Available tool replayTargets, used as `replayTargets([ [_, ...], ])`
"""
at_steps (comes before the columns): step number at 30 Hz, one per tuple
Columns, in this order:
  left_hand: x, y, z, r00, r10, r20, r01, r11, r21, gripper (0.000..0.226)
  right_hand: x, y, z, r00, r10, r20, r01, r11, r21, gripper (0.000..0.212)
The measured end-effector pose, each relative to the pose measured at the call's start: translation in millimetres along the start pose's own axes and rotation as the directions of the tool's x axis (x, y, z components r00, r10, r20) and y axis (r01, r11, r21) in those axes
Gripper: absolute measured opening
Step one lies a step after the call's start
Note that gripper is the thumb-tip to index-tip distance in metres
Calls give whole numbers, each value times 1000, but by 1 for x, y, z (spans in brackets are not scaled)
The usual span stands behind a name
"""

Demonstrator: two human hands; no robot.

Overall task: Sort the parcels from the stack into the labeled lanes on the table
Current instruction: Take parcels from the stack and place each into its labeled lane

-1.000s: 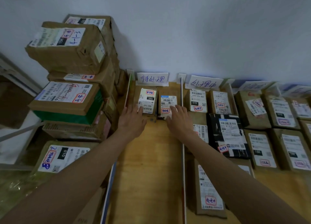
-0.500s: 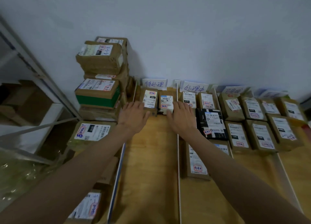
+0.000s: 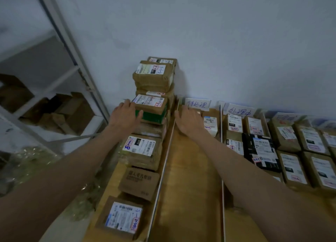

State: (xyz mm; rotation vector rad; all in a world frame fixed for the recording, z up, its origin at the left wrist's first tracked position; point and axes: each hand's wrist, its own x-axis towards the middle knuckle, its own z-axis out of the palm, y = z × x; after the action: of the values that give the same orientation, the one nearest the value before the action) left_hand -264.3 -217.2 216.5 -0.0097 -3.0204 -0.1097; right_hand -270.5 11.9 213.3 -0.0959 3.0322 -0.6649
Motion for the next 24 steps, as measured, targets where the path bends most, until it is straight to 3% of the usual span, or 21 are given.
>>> replayTargets([
  [5,42,-32,11,954,-243,178,286,916,-281,65,39,-34,24,978,141,154,-177,950,256,51],
  [8,63,-39,26,906,-305,294,401,840,-364,64,58,-48,36,948,218,234,-296,875,384,59],
  [13,78,-41,48,881,-261,395,433,783,-447,58,70,-61,51,916,268,300,-386,794,469,45],
  [16,75,-41,51,895,-247,371,414,769,-486,55,70,-67,54,922,290,257,-380,805,455,32],
  [21,65,-45,43,881,-297,369,468,667,-580,60,57,-76,49,923,307,230,-382,796,470,32],
  [24,53,-53,36,906,-285,312,421,672,-609,56,36,-78,43,924,277,263,-378,761,527,31],
])
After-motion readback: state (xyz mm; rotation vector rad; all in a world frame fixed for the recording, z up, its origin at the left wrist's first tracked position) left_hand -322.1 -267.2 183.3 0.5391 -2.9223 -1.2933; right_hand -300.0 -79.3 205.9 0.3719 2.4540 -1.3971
